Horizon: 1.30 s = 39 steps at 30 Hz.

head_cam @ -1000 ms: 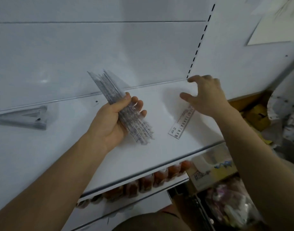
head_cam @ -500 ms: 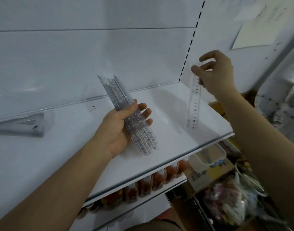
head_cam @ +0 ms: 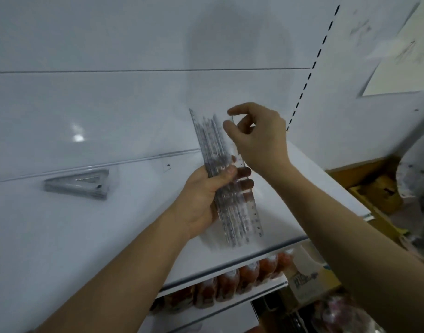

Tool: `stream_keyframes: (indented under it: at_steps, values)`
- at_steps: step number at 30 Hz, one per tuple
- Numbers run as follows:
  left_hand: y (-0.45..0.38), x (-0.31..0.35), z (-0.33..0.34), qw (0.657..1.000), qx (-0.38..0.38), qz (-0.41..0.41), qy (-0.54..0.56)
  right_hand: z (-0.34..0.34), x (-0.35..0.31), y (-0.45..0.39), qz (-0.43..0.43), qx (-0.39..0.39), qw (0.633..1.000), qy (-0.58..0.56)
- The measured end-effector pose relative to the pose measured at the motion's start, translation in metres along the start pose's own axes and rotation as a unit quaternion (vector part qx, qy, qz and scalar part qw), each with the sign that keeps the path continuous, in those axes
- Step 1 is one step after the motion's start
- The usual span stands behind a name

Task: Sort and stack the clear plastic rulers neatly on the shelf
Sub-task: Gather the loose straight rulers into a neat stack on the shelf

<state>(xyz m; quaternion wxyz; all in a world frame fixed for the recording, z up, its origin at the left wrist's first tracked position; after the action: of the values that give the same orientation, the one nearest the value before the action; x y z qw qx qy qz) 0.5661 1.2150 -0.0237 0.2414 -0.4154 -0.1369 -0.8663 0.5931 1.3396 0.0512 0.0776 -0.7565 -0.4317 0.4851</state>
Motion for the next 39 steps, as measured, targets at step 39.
stream_keyframes:
  at_steps: [39]
  values:
    - [0.031, 0.074, 0.009, 0.829, 0.004, 0.127, -0.544, 0.012, -0.052, 0.009, 0.083, -0.324, 0.822, -0.46]
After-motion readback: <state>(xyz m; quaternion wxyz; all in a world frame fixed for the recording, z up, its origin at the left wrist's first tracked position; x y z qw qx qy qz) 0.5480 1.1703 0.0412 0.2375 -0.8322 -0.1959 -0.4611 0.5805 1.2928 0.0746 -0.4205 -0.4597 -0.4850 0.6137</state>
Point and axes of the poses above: each hand's wrist, its own y-axis away from the middle knuckle, its own z-axis out of the palm, x = y × z, the point moved 5 cm from there along -y, towards the middle knuckle, and after that the axes turned 6 degrees about z, right-handed, at the moved point
